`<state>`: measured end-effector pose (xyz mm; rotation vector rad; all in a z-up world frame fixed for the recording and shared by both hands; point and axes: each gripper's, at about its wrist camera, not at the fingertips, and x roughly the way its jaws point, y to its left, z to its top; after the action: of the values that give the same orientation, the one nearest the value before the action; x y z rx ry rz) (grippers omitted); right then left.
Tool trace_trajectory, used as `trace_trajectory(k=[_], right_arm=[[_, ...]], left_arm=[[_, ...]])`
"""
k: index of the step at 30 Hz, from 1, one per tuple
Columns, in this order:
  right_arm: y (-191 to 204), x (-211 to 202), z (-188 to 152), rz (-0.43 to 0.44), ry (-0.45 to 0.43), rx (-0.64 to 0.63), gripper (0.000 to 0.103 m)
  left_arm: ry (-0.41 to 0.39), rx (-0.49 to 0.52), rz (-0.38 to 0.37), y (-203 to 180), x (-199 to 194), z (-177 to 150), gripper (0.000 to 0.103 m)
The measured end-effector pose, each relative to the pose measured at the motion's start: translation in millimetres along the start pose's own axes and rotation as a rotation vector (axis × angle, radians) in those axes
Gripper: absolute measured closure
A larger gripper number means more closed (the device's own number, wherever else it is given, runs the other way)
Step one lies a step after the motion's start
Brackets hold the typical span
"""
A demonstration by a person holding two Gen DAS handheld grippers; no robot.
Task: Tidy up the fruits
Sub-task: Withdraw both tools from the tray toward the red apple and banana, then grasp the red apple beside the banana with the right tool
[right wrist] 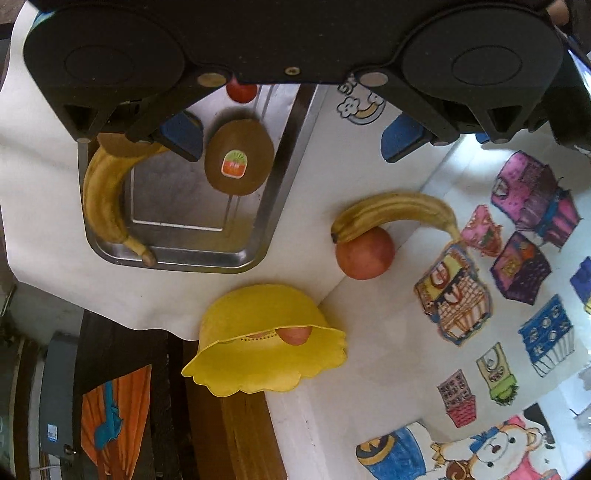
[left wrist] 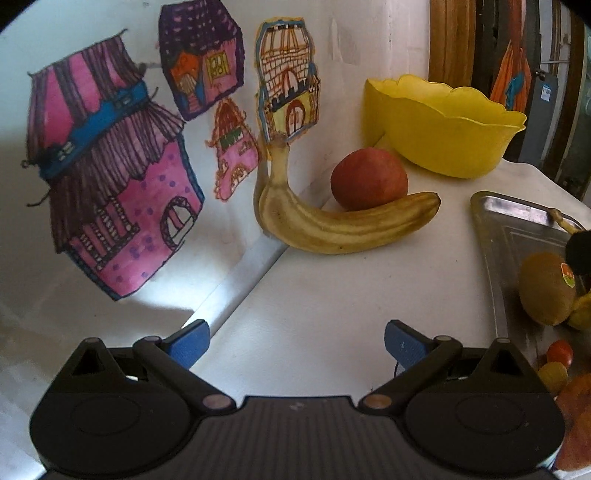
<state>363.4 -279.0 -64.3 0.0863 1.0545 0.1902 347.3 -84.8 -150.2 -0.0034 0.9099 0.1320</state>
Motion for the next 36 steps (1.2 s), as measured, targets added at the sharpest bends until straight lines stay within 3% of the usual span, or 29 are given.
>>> trace_trajectory(k=[10, 27, 32, 36], right_arm=[[6, 37, 11, -0.081, 0.103, -0.088, 0.001], [16, 67, 43, -0.086, 0.088, -0.134, 0.001], [15, 72, 58, -0.037, 0.046, -0.158, 0.001], [17, 85, 72, 0.057, 0.025, -0.182, 0.001]], left_arm=[[-0.011, 0.038, -0.041, -8, 11, 3, 0.001], [-0.044, -0.024, -0.073, -7, 28, 20, 0.001], [-0.052, -0.045, -0.087, -9, 37, 25, 0.001], [-0.067, -0.055, -0.111, -8, 43, 28, 0.001]])
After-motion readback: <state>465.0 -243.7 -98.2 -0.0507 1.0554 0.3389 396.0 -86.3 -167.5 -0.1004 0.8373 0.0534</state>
